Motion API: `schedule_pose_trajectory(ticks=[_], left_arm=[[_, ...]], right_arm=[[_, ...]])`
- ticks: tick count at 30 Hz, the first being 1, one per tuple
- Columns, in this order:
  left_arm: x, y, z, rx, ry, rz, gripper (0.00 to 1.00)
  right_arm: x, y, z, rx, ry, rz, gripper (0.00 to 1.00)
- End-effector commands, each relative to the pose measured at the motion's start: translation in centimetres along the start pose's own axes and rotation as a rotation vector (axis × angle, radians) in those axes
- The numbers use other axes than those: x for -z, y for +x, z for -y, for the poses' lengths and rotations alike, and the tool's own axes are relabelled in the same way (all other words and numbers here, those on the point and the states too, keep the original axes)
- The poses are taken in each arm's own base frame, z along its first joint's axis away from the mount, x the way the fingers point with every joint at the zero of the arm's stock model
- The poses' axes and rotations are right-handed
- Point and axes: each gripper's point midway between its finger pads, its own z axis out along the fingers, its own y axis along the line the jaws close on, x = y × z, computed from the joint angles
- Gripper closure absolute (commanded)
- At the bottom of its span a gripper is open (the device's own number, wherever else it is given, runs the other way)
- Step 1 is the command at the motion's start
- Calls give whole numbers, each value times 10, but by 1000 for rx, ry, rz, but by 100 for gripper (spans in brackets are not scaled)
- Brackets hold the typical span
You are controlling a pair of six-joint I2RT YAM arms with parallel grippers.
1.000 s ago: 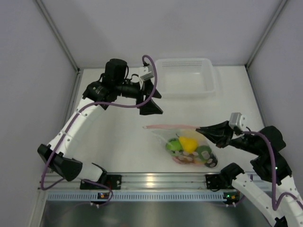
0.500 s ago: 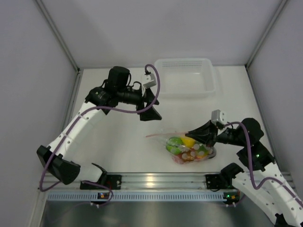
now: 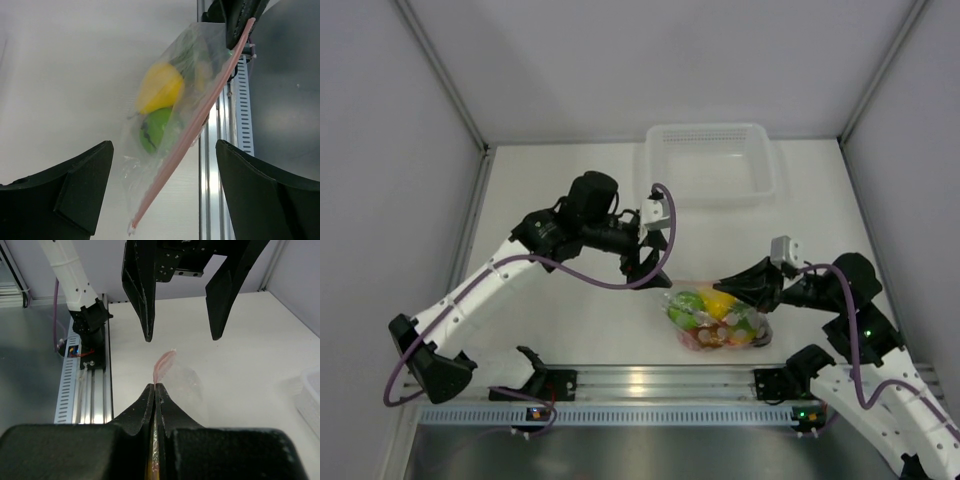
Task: Open the zip-top bag and remove the fake food
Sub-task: Open the zipper of the food storage bag at the center of the board.
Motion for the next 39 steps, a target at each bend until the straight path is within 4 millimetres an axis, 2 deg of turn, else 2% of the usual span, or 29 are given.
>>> schedule_pose_trajectory(ticks=[1,4,5,6,8,10,11,13,14,18,24,31,35,39], left_arm=[[11,-20,-18,-54,-132,72,10],[17,-29,-28,-49,-200,88,8],[18,-33,-30,-47,-216,94,5],[20,-41,-31,-57,-225,106,2],[22,-48,-34,-73,-232,115,2],[26,-60,-37,-94,-250,134,2],[27,-67,-40,-104,-257,141,2],[26,-72,-41,-117,-245,147,2],[28,-76,-37,-126,-227,160,2],[39,-85,-38,-154,-228,187,2],[40,-75,-28,-163,-200,181,4],[48,-74,-17,-177,-190,197,6],[47,-60,-5,-158,-153,190,8],[43,-48,-10,-129,-169,165,11]], right_arm=[[-1,-18,-1,55,-15,28,100],[-3,-18,13,18,58,11,100],[-1,-26,18,29,92,21,100],[0,-30,32,29,170,24,100],[2,-49,39,39,215,50,100],[-3,-55,33,64,150,39,100],[-6,-62,18,79,54,31,100],[-5,-75,11,135,5,31,100],[-4,-76,4,154,-38,26,100],[-5,-75,1,197,-80,-12,100],[-11,-65,9,175,-88,-52,100],[-10,-61,16,171,-40,-55,100],[-11,-61,17,170,-37,-57,100],[-10,-62,17,174,-34,-51,100]])
